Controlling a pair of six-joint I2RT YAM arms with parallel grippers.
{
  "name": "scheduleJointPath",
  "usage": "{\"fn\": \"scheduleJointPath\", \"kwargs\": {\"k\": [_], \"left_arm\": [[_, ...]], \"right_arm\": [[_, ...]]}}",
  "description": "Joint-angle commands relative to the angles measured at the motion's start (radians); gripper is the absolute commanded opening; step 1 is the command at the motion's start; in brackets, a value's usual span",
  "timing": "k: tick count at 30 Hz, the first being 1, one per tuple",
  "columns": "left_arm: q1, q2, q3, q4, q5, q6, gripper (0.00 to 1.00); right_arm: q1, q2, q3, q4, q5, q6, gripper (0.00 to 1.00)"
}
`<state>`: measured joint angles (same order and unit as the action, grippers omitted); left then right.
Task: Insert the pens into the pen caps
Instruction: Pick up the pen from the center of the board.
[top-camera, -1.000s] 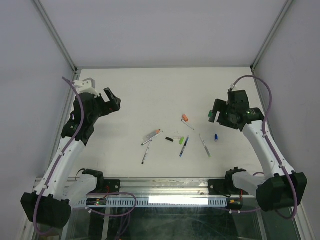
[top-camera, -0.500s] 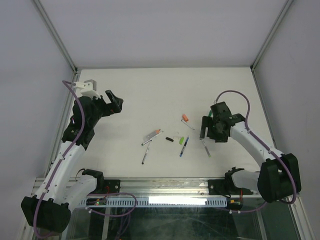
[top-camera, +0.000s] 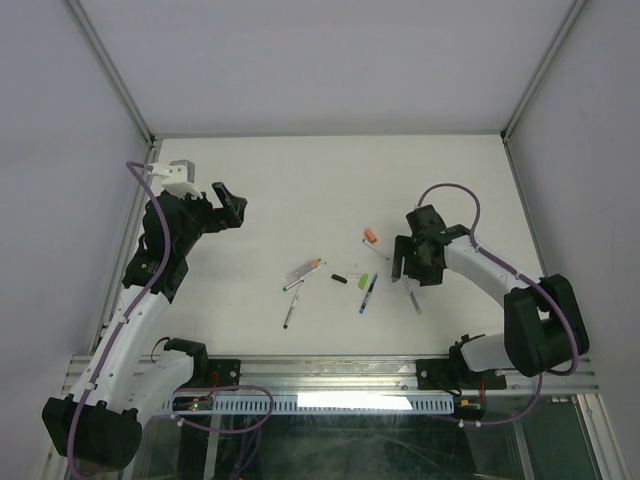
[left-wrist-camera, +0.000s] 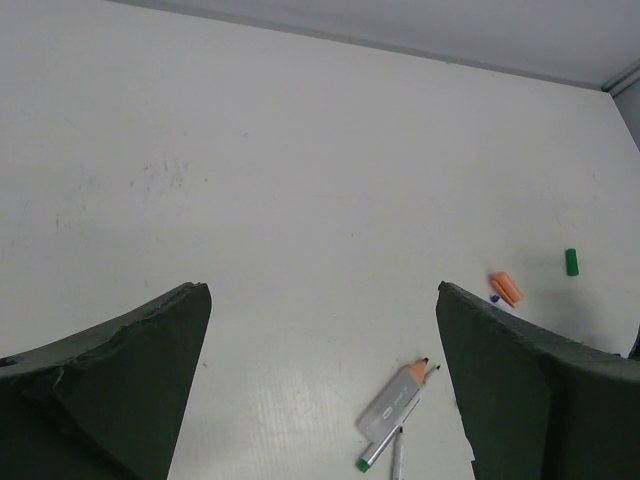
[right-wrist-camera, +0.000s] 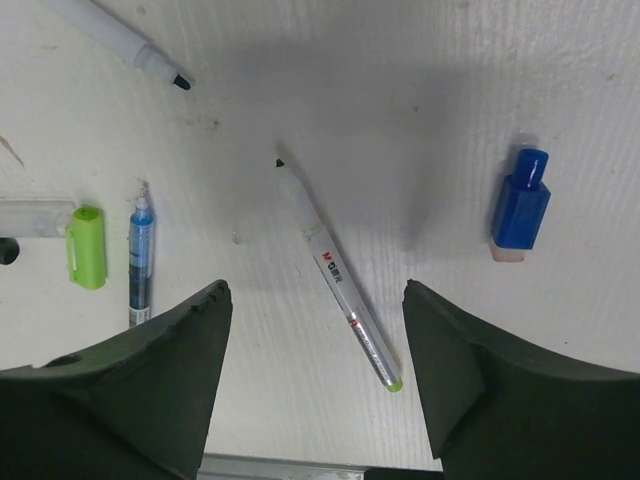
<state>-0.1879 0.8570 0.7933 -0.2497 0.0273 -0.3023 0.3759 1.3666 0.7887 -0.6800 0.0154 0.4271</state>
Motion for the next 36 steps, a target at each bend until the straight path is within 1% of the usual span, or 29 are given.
{"fn": "scheduleJointPath", "kwargs": {"k": [1,5,9,12,15,21,25,29,32,34,36], "left_arm": [[0.01,-0.005,0.004,0.063,0.042,0.031,0.99],[0.01,0.007,0.007,0.064,0.044,0.034,0.99],[0.013,0.02,0.011,0.063,0.041,0.033,0.99],[0.023,0.039,0.018,0.062,0.034,0.031,0.99],[0.037,0.048,0.021,0.06,0.059,0.027,0.99],[0.045,0.054,0.02,0.065,0.077,0.023,0.99],[0.046,0.062,0.021,0.065,0.077,0.023,0.99],[0.049,0.073,0.023,0.065,0.085,0.02,0.99],[0.05,0.074,0.023,0.065,0.086,0.02,0.99],[0.051,0.073,0.02,0.065,0.084,0.023,0.99],[0.052,0.077,0.02,0.065,0.085,0.021,0.99]], "right_arm": [[0.021,0.023,0.008,0.018,0.062,0.048,0.7],[0.028,0.053,0.0,0.006,0.091,0.08,0.66],[0.032,0.081,-0.018,0.032,0.07,0.094,0.61],[0.038,0.1,-0.021,0.04,0.058,0.099,0.56],[0.047,0.1,-0.025,0.048,0.051,0.106,0.48],[0.08,0.09,-0.022,0.055,0.066,0.124,0.28],[0.11,0.091,-0.014,0.077,0.068,0.142,0.2],[0.159,0.101,0.004,0.088,0.08,0.165,0.18],[0.178,0.109,0.015,0.084,0.107,0.174,0.18],[0.191,0.113,0.027,0.064,0.141,0.174,0.19],[0.196,0.117,0.034,0.051,0.148,0.174,0.22]]}}
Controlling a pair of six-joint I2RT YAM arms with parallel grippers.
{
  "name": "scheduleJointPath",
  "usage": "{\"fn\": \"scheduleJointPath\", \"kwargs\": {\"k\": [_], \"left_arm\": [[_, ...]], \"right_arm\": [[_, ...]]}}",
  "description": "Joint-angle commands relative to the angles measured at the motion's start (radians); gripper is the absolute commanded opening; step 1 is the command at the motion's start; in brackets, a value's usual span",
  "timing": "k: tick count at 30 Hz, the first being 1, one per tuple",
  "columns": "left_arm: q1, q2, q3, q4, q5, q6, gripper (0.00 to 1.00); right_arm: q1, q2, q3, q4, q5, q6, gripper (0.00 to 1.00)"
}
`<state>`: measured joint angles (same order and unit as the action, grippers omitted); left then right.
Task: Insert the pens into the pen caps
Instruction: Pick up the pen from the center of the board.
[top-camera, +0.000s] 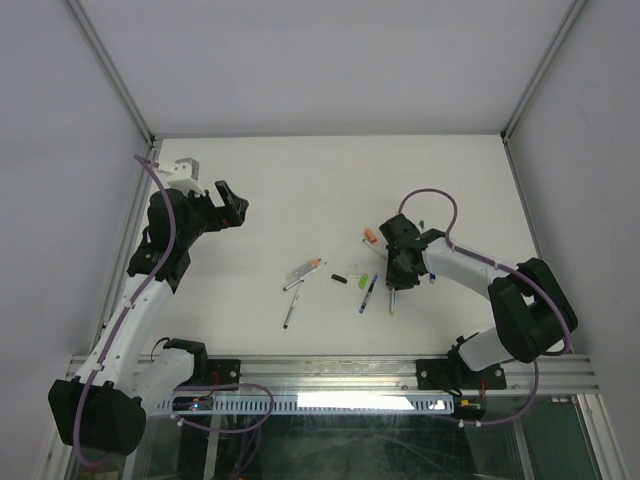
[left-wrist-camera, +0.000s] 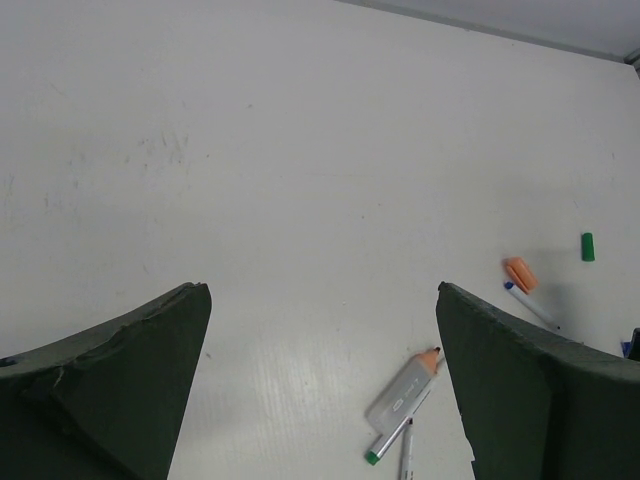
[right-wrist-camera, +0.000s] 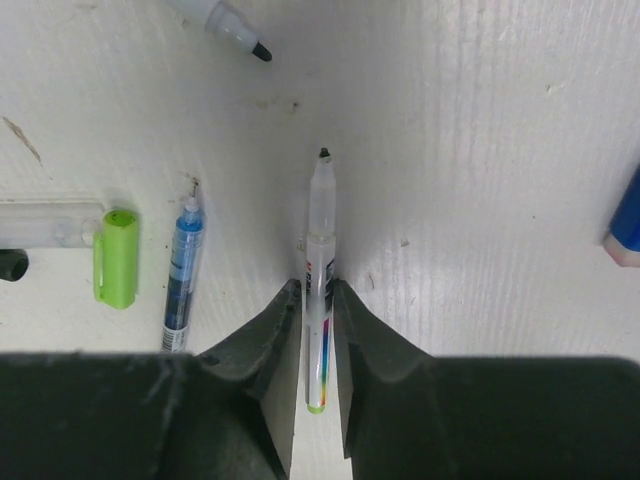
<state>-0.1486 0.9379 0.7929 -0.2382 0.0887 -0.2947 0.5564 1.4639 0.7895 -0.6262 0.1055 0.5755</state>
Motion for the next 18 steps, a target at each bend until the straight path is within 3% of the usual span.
{"fn": "scheduleJointPath", "kwargs": {"k": [1,6,18], "left_arm": [[0.013,-0.002,0.022,0.054,0.026,0.013,0.99],[0.014,0.001,0.021,0.054,0.023,0.013,0.98],[0.015,-0.01,0.019,0.053,0.044,0.011,0.99]], "right_arm": [[0.018,0.017,0.033,-0.003,0.054,0.026,0.25],[0.025,-0.006,0.013,-0.004,0.019,0.04,0.34],[0.096,-0.099,-0.043,-0.088,0.036,0.13,0.34]]}}
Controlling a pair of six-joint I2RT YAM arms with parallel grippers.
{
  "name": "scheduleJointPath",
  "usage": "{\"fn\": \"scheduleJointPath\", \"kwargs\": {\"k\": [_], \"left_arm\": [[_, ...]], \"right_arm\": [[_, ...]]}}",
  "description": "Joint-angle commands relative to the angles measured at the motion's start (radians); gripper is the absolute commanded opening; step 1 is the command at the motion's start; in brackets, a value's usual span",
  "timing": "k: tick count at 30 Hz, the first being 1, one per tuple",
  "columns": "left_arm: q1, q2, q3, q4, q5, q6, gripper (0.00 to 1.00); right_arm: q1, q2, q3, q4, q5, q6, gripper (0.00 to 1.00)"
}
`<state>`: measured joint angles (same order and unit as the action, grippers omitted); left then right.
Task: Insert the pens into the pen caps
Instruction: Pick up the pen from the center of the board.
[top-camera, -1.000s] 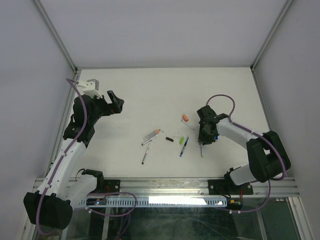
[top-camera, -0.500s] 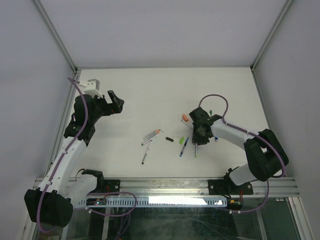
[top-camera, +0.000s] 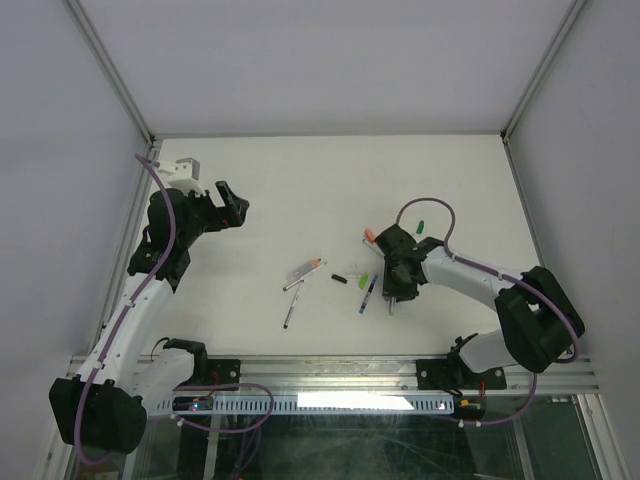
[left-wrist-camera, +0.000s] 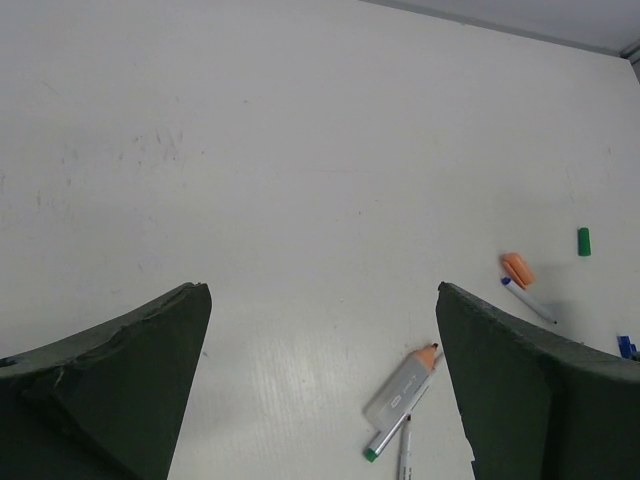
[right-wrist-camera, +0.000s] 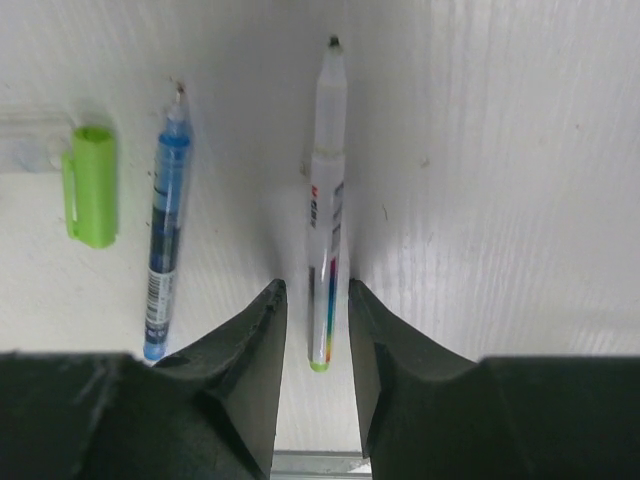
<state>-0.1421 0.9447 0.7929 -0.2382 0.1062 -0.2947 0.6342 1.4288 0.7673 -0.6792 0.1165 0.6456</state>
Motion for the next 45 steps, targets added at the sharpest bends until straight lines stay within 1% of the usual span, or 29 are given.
{"fn": "scheduleJointPath", "kwargs": {"k": [1,7,11,14,19,23,27,33,37,41,43,45], "left_arm": [[0.008,-0.017,0.019,0.053,0.027,0.01,0.99],[0.008,-0.017,0.021,0.054,0.039,0.006,0.99],[0.009,-0.026,0.02,0.055,0.036,0.004,0.99],[0.008,-0.036,0.015,0.054,0.023,0.003,0.99],[0.008,-0.043,0.011,0.056,0.019,0.003,0.99],[0.009,-0.038,0.013,0.055,0.023,0.0,0.99],[0.009,-0.033,0.013,0.057,0.03,-0.001,0.99],[0.008,-0.034,0.011,0.059,0.024,-0.006,0.99],[0.009,-0.02,0.013,0.06,0.023,-0.022,0.99],[0.012,0.002,0.023,0.05,-0.072,-0.11,0.99],[0.025,0.021,0.039,0.034,-0.069,-0.137,0.99],[0.039,0.04,0.047,0.032,-0.029,-0.152,0.99]], "right_arm": [[0.023,-0.073,-0.028,-0.038,0.026,0.069,0.34],[0.076,-0.101,-0.062,-0.044,0.026,0.127,0.34],[0.115,-0.084,-0.068,-0.028,0.05,0.159,0.32],[0.139,-0.061,-0.067,-0.022,0.087,0.177,0.29],[0.148,-0.057,-0.085,-0.019,0.152,0.218,0.28],[0.149,-0.085,-0.098,-0.02,0.196,0.264,0.29],[0.148,-0.089,-0.114,-0.018,0.209,0.28,0.28],[0.147,-0.092,-0.142,0.012,0.194,0.288,0.18],[0.148,-0.118,-0.141,0.013,0.215,0.287,0.13],[0.148,-0.176,-0.156,0.067,0.182,0.242,0.12],[0.149,-0.212,-0.174,0.128,0.139,0.187,0.14],[0.149,-0.247,-0.19,0.182,0.097,0.147,0.14]]}}
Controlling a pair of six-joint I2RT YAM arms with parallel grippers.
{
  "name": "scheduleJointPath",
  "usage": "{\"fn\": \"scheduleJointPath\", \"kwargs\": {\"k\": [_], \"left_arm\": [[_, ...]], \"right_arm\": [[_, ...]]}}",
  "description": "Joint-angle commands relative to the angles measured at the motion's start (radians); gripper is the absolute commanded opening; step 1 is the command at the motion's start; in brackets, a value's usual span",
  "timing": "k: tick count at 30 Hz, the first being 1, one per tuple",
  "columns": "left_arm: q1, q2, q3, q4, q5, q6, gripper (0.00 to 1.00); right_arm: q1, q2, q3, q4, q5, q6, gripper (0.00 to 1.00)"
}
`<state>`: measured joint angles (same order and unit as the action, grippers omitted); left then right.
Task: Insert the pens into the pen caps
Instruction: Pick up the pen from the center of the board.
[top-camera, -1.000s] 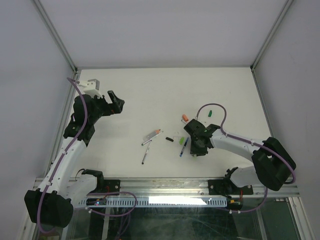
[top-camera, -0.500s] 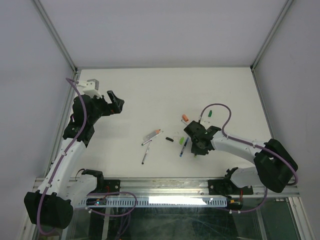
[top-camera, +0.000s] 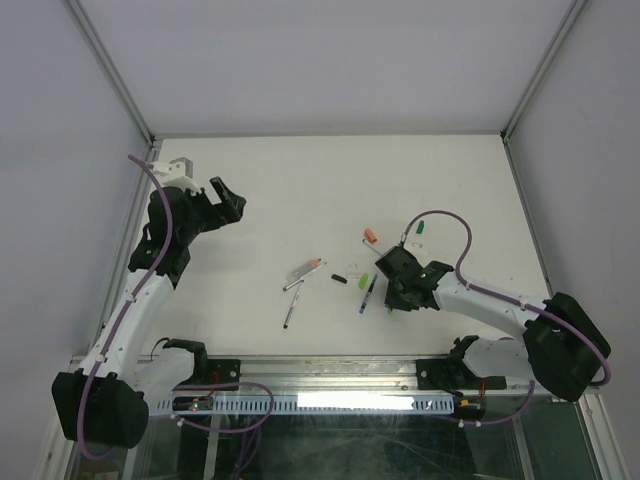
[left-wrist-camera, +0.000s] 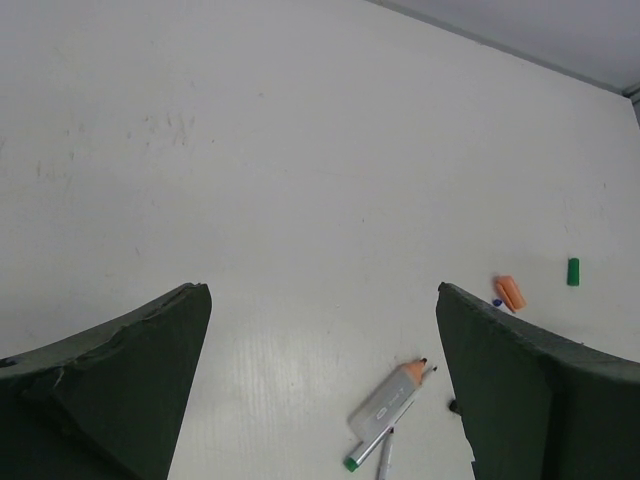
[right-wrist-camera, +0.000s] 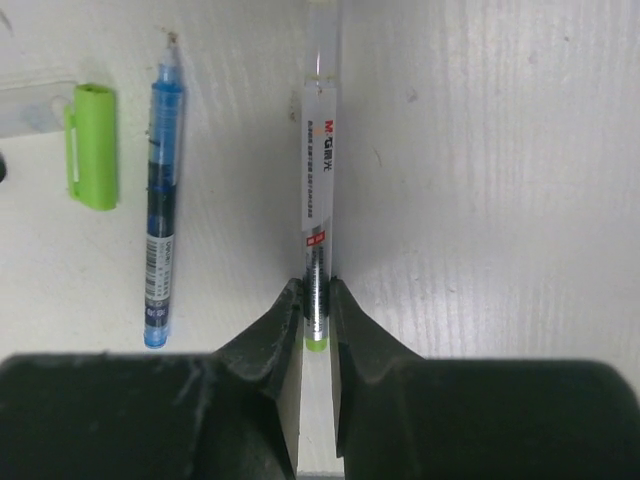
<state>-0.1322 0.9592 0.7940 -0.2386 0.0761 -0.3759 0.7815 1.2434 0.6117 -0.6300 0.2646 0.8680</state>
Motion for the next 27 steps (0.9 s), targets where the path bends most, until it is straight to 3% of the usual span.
{"fn": "scheduleJointPath", "kwargs": {"k": [1,8,15,21,27], "left_arm": [[0.031,0.034,0.047,0.034,0.024,-0.074,0.99],[0.031,0.052,0.017,0.066,0.145,-0.091,0.99],[0.018,0.069,-0.048,0.143,0.215,-0.159,0.99],[-0.143,0.108,-0.086,0.204,0.146,-0.22,0.99],[-0.262,0.208,-0.097,0.308,0.163,-0.295,0.99]], "right_arm": [[0.002,-0.075,-0.04,0.145,-0.059,-0.086,0.15],[0.002,-0.111,-0.04,0.122,-0.049,-0.11,0.15],[0.001,-0.151,-0.059,0.221,-0.119,-0.115,0.15],[0.002,-0.227,-0.098,0.348,-0.201,-0.082,0.15],[0.003,-0.232,-0.138,0.475,-0.284,-0.049,0.15]]}}
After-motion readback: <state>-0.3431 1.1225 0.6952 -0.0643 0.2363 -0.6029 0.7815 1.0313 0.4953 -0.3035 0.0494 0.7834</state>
